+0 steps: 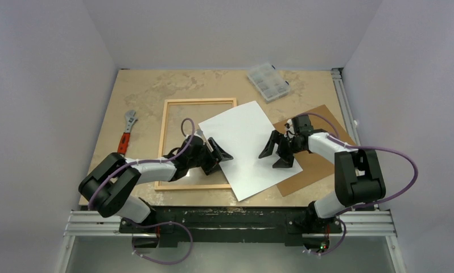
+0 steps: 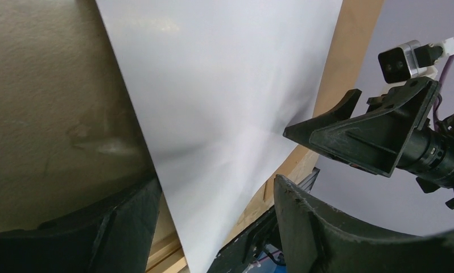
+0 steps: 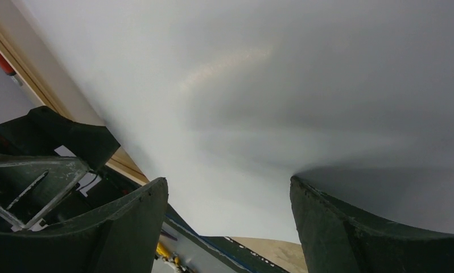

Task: Put the photo into the frame
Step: Turn over the photo from the photo frame.

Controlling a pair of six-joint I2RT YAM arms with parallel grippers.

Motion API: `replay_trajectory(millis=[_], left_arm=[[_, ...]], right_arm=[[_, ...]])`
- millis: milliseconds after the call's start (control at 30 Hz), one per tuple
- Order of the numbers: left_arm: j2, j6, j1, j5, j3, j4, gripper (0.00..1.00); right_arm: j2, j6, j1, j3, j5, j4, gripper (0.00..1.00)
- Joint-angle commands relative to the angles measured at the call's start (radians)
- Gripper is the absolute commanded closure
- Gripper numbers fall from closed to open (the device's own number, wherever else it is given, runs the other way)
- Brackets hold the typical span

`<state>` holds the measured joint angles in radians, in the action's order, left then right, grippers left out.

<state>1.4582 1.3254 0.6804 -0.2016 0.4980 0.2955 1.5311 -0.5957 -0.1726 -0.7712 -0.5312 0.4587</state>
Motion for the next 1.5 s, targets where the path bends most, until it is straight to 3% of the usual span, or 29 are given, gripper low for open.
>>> replay_trajectory(millis=[0, 100, 200, 400, 567, 767, 900, 1000, 1233, 1467], left_arm=[[0.042, 0.036, 0.024, 0.020, 0.018, 0.143, 0.32], [0.039, 0.052, 0.032, 0.030, -0.003, 0.207, 0.37], [0.000, 0.074, 0.043, 0.075, -0.043, 0.217, 0.54], [-0.091, 0.064, 0.046, 0.127, -0.086, 0.196, 0.68], [-0.111, 0.030, 0.045, 0.122, -0.048, 0.111, 0.99], [-0.172, -0.011, 0.045, 0.134, -0.036, 0.017, 1.00], [-0.270, -0.087, 0.037, 0.176, 0.001, -0.139, 1.00], [-0.351, -0.182, -0.008, 0.173, 0.055, -0.272, 1.00], [-0.460, -0.397, -0.176, 0.034, 0.180, -0.539, 1.00], [-0.436, -0.574, -0.269, 0.015, 0.375, -0.808, 1.00]], right_arm=[[0.028, -0.001, -0.004, 0.062, 0.032, -0.079, 0.22], [0.016, -0.005, -0.004, 0.071, 0.014, -0.083, 0.22], [0.003, -0.005, -0.003, 0.083, 0.006, -0.084, 0.22], [-0.032, -0.016, -0.003, 0.117, -0.042, -0.115, 0.22], [-0.108, -0.004, -0.004, 0.118, -0.055, -0.110, 0.22], [-0.223, 0.031, -0.003, 0.070, -0.031, -0.039, 0.20], [-0.298, 0.041, -0.003, 0.057, -0.015, -0.007, 0.19], [-0.335, 0.053, -0.004, 0.050, -0.038, 0.006, 0.17], [-0.415, 0.062, -0.004, 0.047, -0.121, 0.005, 0.02], [-0.423, 0.104, -0.003, 0.017, -0.107, 0.051, 0.02]])
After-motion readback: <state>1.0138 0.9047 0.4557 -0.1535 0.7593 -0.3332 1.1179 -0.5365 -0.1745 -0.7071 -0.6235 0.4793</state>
